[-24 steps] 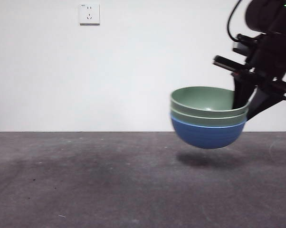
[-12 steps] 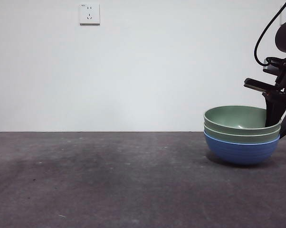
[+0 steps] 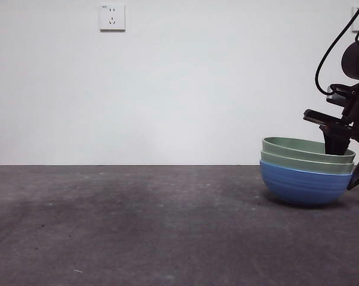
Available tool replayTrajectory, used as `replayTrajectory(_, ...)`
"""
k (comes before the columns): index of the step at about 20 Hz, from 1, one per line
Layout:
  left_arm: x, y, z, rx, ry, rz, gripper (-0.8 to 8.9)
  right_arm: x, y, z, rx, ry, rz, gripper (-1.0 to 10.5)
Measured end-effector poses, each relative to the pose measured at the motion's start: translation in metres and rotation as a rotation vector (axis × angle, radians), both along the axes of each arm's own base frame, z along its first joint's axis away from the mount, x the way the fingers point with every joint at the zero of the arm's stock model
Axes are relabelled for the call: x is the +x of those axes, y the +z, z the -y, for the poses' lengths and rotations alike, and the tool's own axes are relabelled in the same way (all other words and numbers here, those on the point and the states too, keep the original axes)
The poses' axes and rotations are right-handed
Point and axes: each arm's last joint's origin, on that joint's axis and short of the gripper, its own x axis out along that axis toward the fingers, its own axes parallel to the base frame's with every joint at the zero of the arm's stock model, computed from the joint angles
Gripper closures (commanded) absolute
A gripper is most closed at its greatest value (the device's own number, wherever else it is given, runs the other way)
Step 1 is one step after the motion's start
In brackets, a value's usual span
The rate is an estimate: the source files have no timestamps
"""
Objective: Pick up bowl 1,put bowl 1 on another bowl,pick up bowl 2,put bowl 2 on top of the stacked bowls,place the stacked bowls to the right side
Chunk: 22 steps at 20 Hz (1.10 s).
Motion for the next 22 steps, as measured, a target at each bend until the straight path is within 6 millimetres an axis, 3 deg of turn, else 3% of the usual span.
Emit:
replayTrajectory(6, 0.0, 0.0, 0.0, 0.0, 0.0, 0.0, 4.96, -0.002, 0.003, 0.0, -0.001, 0.003, 0.009, 7.5)
replayTrajectory(11, 0.0, 0.0, 0.0, 0.0, 0.0, 0.0, 4.96, -0.018, 0.044, 0.001, -0.005, 0.008, 0.128, 7.5)
replayTrajectory(16, 0.0, 0.0, 0.0, 0.0, 0.0, 0.0, 4.97, -0.057, 0.088, 0.002, -0.008, 0.014, 0.17, 7.5)
replayTrajectory(22, 0.0, 0.0, 0.0, 0.001, -0.001, 0.0, 4.98, -0.134, 0.135, -0.006, -0.019, 0.094, 0.179, 7.5)
